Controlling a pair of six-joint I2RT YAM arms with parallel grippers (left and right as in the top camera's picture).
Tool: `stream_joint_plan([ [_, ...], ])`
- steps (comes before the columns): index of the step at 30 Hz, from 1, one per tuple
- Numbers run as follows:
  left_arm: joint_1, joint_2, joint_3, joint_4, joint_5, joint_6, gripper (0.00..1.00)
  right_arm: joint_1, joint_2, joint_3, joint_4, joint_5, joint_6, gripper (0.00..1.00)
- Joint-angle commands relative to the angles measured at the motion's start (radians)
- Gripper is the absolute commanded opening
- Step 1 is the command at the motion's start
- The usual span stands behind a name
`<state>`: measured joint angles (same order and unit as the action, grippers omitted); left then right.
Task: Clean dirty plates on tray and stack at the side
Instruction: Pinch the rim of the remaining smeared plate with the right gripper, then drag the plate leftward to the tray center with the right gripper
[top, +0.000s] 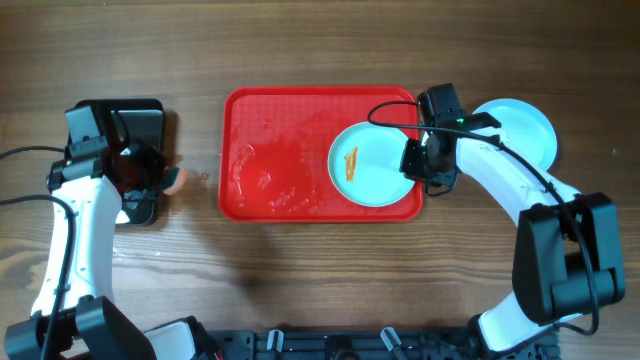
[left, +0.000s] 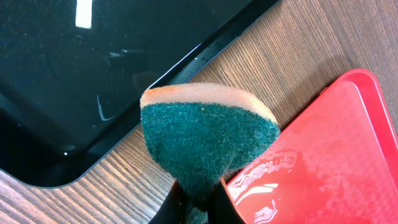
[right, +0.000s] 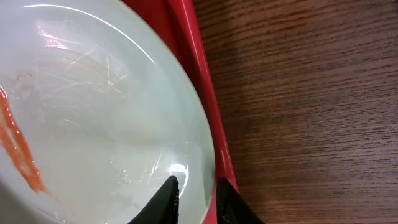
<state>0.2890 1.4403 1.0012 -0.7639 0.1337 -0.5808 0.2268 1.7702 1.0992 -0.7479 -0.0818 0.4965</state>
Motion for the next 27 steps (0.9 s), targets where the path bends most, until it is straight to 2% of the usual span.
stream_joint_plan([
  [1,-0.004,0.008,-0.006,-0.001,0.015,0.02,0.04,0.003,0.026,-0.013,-0.009,-0.005,0.001,0.24],
  [6,-0.004,0.008,-0.006,0.0,0.016,0.02,0.04,0.003,0.026,-0.014,-0.018,-0.005,0.001,0.25],
  [7,-0.004,0.008,-0.006,-0.001,0.016,0.02,0.04,0.008,0.026,-0.028,-0.011,-0.005,0.005,0.2],
  [12,-0.004,0.008,-0.006,0.0,0.015,0.02,0.04,0.011,0.026,-0.065,0.027,-0.018,0.012,0.14],
  [27,-0.004,0.008,-0.006,0.0,0.015,0.02,0.04,0.027,0.026,-0.066,0.116,-0.208,0.002,0.12],
])
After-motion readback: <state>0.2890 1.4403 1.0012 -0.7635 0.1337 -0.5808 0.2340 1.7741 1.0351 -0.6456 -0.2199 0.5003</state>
